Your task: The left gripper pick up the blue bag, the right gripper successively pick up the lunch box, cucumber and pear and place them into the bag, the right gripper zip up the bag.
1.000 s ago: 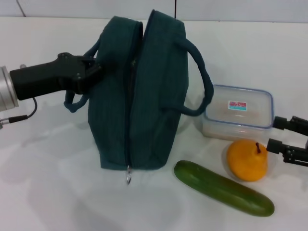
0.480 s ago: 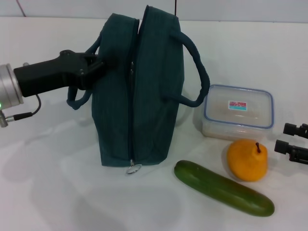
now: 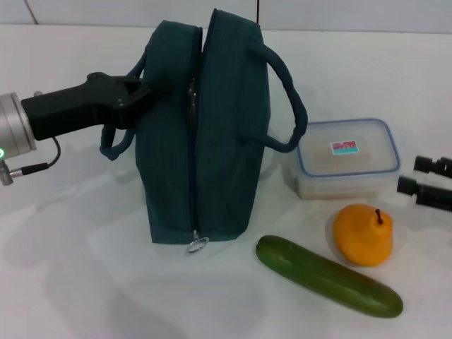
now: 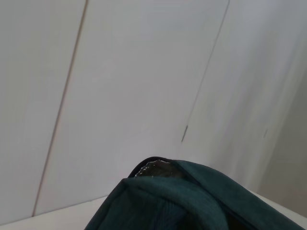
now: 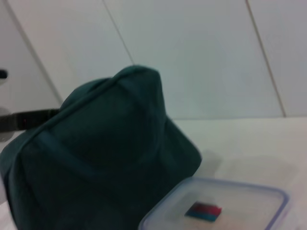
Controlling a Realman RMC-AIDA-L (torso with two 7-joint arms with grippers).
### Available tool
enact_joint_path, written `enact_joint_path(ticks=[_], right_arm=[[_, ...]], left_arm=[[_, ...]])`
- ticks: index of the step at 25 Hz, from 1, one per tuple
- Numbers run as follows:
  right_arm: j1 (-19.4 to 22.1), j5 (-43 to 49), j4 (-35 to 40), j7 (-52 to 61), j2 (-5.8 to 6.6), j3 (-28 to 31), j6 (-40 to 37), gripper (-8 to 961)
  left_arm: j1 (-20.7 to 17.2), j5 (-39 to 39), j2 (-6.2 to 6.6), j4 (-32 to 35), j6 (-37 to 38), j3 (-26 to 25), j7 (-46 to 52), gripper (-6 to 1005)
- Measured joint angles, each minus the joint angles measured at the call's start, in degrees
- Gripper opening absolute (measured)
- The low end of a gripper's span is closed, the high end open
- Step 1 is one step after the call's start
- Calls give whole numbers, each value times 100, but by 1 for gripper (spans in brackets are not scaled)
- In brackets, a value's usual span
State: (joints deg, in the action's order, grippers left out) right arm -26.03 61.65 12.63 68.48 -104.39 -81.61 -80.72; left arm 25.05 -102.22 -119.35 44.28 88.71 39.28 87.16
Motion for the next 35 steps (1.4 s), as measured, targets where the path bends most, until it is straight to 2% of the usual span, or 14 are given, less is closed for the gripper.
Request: enact_joint_path(ticks=[7, 11, 14, 16, 19, 21, 23, 30, 35], right_arm=[[-53, 14, 8, 3, -16, 573, 343, 784], [48, -10, 11, 3, -66, 1282, 323, 785], [300, -28, -8, 57, -213, 2060, 56, 785], [532, -33, -41, 183, -413, 2622, -58, 785], [820, -37, -49, 395, -727, 3067, -116, 784], [950, -38, -67, 570, -884, 3154, -164, 784], [1000, -37, -152, 709, -979, 3174, -214, 784], [825, -4, -624, 1135, -1043, 3112, -353, 784], [670, 24, -818, 1464, -1069, 3088, -173, 785]], left_arm=[[-1, 65, 0, -80, -83, 0, -87, 39], [5, 108, 0, -86, -181, 0, -121, 39], [7, 117, -1, -87, -204, 0, -129, 39], [8, 125, -6, -90, -205, 0, -138, 39], [21, 133, -9, -136, -206, 0, -221, 39], [64, 135, -8, -219, -206, 3, -319, 39], [111, 138, -7, -275, -206, 22, -404, 39], [254, 152, -9, -362, -196, 44, -522, 39], [271, 160, -19, -386, -197, 49, -732, 39]])
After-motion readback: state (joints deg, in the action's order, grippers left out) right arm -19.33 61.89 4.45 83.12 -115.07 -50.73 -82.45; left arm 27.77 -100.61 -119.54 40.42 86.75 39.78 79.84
